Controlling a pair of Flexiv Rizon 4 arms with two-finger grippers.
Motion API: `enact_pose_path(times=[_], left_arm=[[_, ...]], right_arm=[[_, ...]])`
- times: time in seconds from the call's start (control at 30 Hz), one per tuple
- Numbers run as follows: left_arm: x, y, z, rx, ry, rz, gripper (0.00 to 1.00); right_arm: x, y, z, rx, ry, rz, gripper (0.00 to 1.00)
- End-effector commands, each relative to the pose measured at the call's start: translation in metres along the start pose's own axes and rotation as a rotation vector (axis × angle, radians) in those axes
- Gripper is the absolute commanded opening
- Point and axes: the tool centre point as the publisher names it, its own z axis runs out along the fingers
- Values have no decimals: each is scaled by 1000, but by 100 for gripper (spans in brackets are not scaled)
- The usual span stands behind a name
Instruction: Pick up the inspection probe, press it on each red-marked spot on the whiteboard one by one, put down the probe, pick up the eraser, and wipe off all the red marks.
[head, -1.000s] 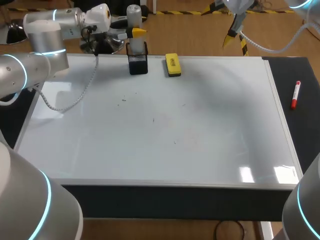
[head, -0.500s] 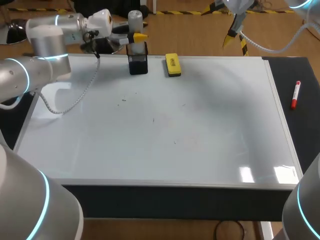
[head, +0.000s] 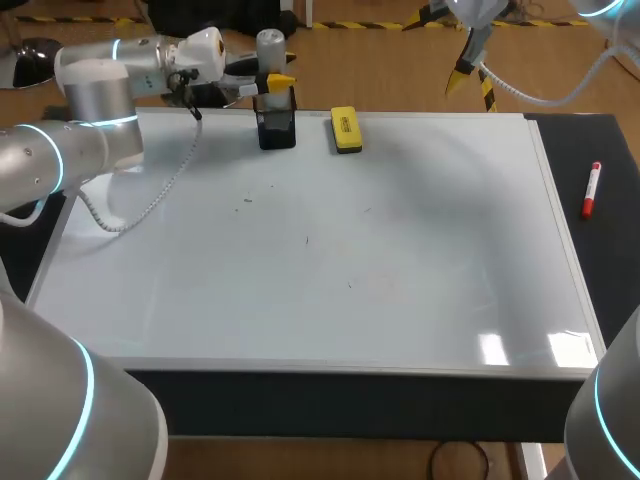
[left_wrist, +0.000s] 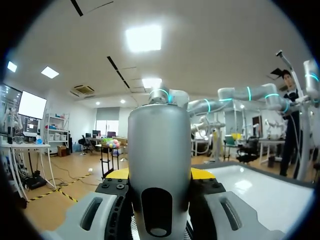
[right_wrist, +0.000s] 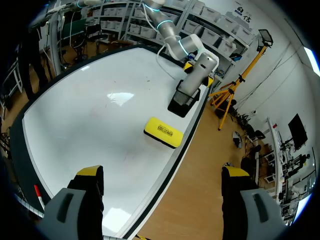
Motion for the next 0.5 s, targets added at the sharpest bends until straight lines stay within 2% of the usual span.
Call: enact_pose_path(times=[0.03,0.5], left_arm=[[-4,3,0,4,10,-2,0],[-2,10,-1,5,-3,-9,0]], right_arm=[[-1,0,-1,4,5,-1,100],[-1,0,-1,4,5,-1,100]])
